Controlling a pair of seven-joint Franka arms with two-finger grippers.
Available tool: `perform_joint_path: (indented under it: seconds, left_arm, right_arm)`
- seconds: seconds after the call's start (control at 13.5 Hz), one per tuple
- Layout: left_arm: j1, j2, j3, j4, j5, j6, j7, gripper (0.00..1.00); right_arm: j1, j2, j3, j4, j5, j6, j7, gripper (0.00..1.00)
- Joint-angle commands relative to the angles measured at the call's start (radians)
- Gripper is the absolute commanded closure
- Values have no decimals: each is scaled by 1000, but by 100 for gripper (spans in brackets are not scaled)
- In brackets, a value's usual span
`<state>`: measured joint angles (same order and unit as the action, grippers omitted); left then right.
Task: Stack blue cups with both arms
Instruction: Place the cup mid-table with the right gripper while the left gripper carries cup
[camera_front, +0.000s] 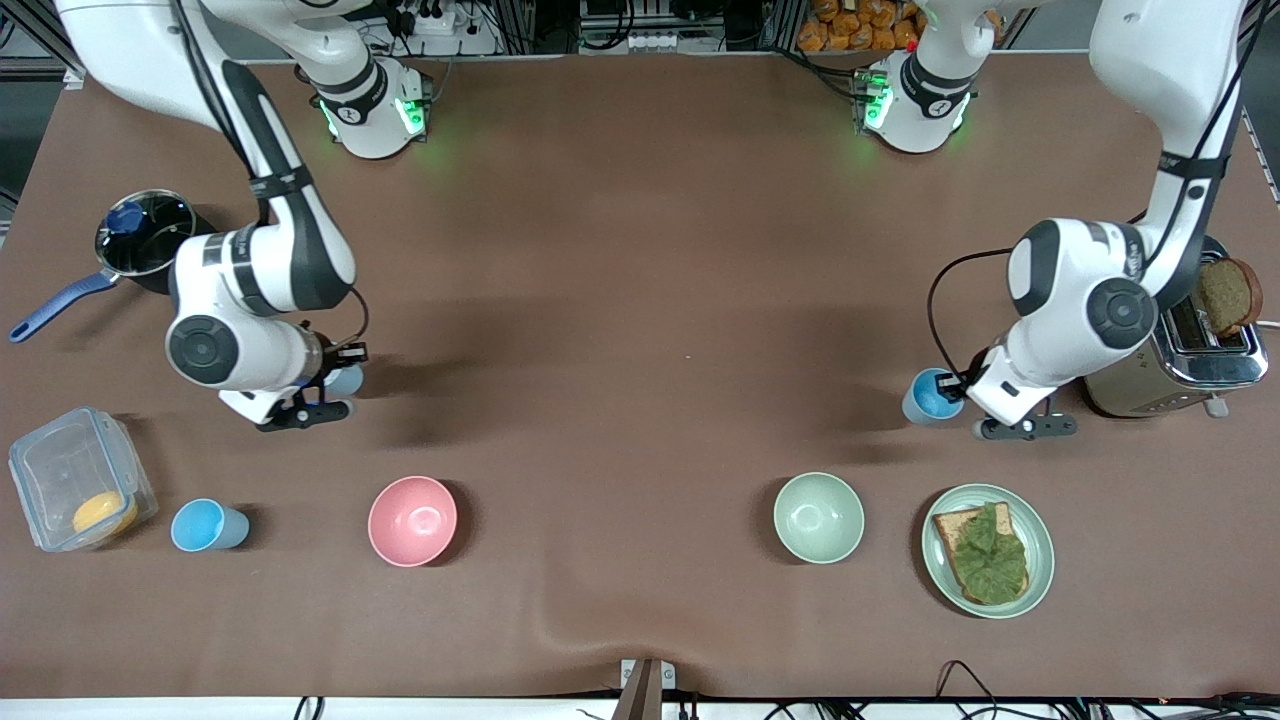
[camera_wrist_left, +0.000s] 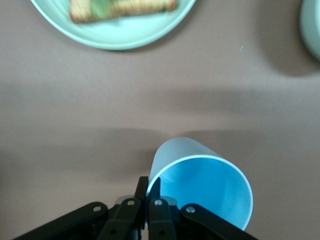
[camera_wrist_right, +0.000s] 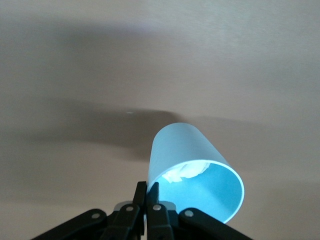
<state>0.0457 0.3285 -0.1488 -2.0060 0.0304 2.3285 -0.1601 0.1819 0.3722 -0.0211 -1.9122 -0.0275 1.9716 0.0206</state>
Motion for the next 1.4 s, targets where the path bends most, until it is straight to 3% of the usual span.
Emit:
perform_joint_path:
  seconds: [0.0, 0.3, 0.66, 0.89, 1.26, 1.33]
  left_arm:
    - [7, -91, -2, 15, -17, -24, 11, 100]
    - [-1, -117, -47, 154, -20, -179, 8, 100]
    - [-24, -62, -81, 363, -92, -319, -9, 100]
    - [-108, -46, -81, 378, -96, -321, -138, 100]
    - [-214, -32, -81, 378, -96, -333, -386, 100]
    - [-231, -26, -81, 378, -98, -333, -441, 100]
  right_arm:
    - [143, 5, 0, 57, 21, -40, 171, 100]
    - [306, 46, -2, 142, 207, -37, 274, 100]
    - [451, 216, -2, 333, 213, -25, 461, 100]
    - [482, 290, -2, 369, 212, 27, 509, 100]
    - [508, 317, 0, 369, 239, 84, 515, 99]
    - [510, 317, -2, 369, 238, 85, 515, 41]
